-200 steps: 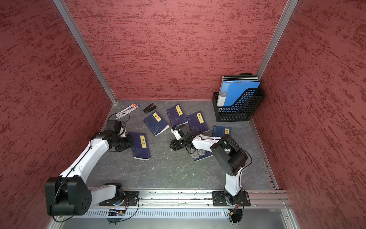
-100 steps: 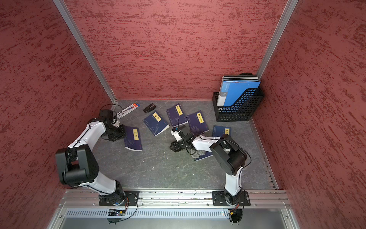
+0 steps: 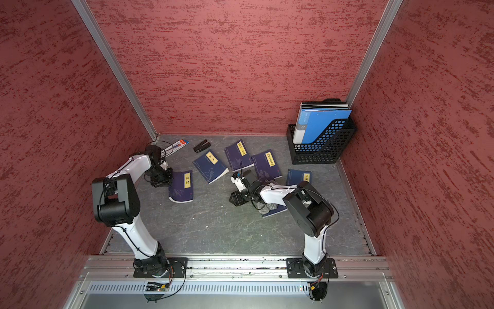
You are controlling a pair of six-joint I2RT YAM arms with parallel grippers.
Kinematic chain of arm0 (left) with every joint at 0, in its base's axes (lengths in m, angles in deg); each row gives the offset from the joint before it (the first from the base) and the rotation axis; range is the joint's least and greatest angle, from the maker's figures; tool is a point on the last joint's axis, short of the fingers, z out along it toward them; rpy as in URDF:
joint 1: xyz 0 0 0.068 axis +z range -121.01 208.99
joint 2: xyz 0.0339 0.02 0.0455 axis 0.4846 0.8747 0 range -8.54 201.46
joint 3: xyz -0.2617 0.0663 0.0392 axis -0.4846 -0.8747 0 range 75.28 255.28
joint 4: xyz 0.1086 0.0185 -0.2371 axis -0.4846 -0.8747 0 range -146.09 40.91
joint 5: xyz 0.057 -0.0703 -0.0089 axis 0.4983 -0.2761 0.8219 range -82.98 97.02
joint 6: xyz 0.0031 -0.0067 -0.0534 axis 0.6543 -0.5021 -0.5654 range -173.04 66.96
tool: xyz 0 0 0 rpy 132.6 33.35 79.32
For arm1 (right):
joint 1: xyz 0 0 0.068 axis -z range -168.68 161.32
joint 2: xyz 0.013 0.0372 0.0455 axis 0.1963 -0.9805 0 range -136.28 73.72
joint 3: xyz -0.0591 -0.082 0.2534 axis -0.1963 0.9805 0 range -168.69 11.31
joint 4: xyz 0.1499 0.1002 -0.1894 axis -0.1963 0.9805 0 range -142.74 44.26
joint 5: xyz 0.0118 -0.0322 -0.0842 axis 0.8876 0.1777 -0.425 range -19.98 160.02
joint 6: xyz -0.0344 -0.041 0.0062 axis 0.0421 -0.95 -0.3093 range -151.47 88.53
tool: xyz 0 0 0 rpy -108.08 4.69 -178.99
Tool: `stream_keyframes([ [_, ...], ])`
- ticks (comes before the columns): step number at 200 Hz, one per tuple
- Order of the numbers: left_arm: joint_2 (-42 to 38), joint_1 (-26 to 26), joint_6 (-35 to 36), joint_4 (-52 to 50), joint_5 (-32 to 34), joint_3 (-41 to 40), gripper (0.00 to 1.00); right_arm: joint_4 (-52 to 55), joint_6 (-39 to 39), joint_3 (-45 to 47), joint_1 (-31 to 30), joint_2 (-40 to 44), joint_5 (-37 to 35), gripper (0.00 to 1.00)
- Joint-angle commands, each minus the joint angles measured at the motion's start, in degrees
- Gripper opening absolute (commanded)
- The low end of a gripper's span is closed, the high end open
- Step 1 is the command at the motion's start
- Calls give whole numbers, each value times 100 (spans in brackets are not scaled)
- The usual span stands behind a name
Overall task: Wipe the cover of the book
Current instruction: Place the book at the center of the board.
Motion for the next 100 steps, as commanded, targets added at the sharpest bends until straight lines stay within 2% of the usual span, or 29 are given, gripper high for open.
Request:
stream_keyframes([
  [1, 183, -44, 173, -131, 137, 221, 0, -56, 41, -15, 5, -37, 21, 60],
  [26, 398, -44, 190, -177, 320, 253, 10, 54, -10, -98, -2, -49, -43, 61],
  [75, 493, -39, 151, -125, 688, 253, 18, 210, -52, -209, 3, -33, -92, 61],
  [100, 599, -37, 154, -151, 853, 285, 26, 277, -52, -253, 6, -2, -116, 61],
])
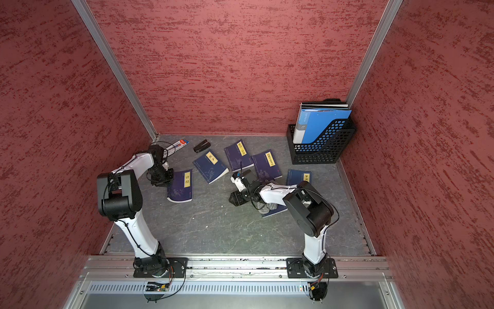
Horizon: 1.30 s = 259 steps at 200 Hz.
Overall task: Wipe the cover of the book
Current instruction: Place the book at the center of the board, then adjust the book at the center of the board.
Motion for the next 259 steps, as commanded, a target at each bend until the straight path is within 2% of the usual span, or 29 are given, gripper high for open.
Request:
stream_keyframes([
  [1, 162, -12, 50, -72, 343, 64, 26, 154, -60, -183, 4, 5, -106, 61],
  [26, 206, -14, 22, -72, 448, 70, 35, 233, -76, -195, 2, 88, -146, 62],
  [51, 179, -31, -54, -55, 642, 70, 50, 336, -98, -238, 0, 200, -224, 62],
  [101, -297, -358, -189, 63, 918, 35, 61, 854, -174, -370, 11, 691, -749, 64],
  [118, -667, -533, -336, 244, 693, -73, 65, 1258, -194, -387, 26, 1015, -1180, 66],
  [154, -1621, -806, -817, 1034, -595, -713, 73, 2040, 192, -173, 334, 1815, -2355, 71],
  [182, -1992, -1327, -1033, 1385, -874, -1059, 75, 2390, 476, 301, 703, 2297, -2853, 75],
  [201, -2199, -1762, -1233, 1475, -938, -1209, 80, 2456, 580, 674, 874, 2650, -2864, 76],
  [228, -2690, -2668, -1545, 1735, -813, -1531, 82, 2363, 767, 1133, 1029, 2718, -2868, 76],
  [259, -2869, -3362, -2036, 2376, -1063, -1919, 83, 1771, 830, 1547, 1457, 2673, -2491, 77],
])
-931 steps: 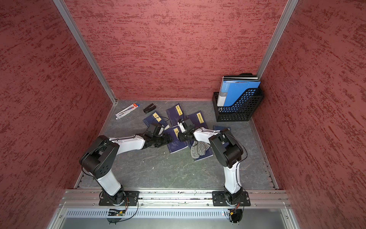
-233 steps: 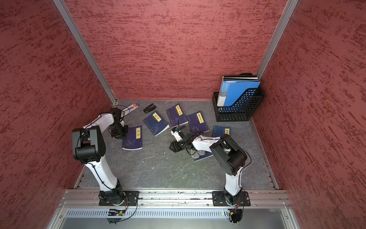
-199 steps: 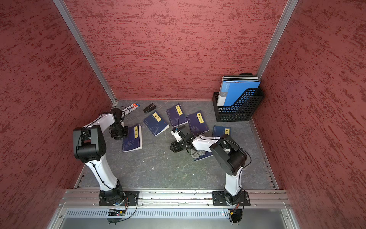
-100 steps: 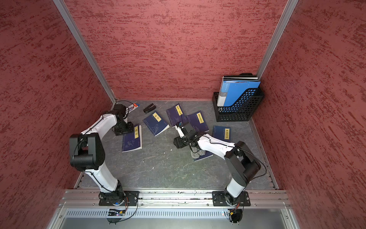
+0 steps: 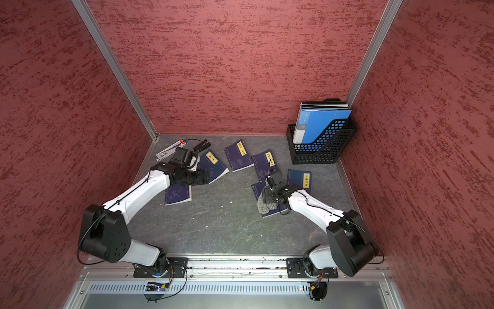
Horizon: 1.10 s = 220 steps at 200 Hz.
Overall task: Wipe the cover of the book
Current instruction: Adjust the book at the center of the board.
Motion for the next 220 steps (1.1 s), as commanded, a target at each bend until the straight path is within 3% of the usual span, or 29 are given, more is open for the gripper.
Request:
stream_keyframes([
  [1, -120, -375, -502, 677, -227, -213, 83, -394, 158, 174, 320, -1, 133, 77],
  [46, 357, -1154, -719, 1044, -114, -227, 84, -743, 101, 126, 480, -716, 234, 77],
  [75, 542, -1401, -769, 1095, -56, -190, 83, -958, 143, 161, 484, -998, 751, 70],
  [117, 626, -1444, -735, 1102, 47, -217, 83, -1140, 234, 383, 391, -798, 1352, 62],
  [168, 660, -1435, -702, 1044, 106, -246, 83, -1235, 616, 292, -120, -832, 1565, 61],
  [220, 482, -1324, -663, 967, 146, -362, 83, -805, 701, -8, -372, -465, 912, 69],
])
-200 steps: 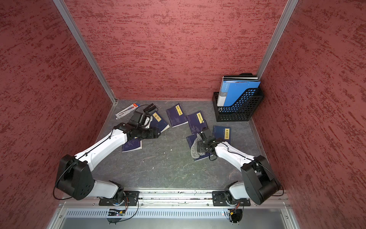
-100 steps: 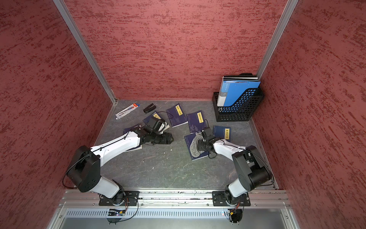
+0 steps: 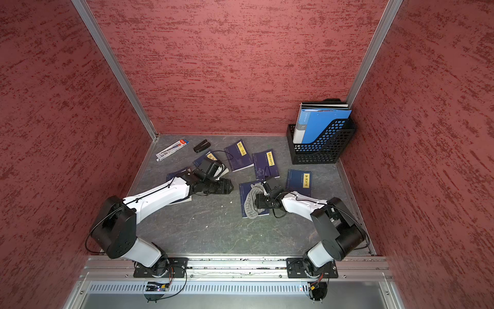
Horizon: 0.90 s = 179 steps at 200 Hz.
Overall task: Wipe the cover of the book
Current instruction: Adjust the book at the center of the board, then wipe the dirt from the cover of the book.
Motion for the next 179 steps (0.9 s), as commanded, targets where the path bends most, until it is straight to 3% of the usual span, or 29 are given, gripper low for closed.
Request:
stream_keyframes([
  [1, -124, 69, 76, -6, 87, -115, 83, 390, 21, -298, -22, 339, -419, 69],
  [54, -286, 246, 126, -45, 85, -226, 83, 1409, -347, -1043, -31, 820, -1097, 71],
  [133, -596, 468, 255, -124, 41, -407, 83, 1146, -820, -931, -551, 913, -781, 70],
  [179, -683, 503, 234, -77, 25, -562, 84, 787, -980, -721, -638, 548, -550, 71],
])
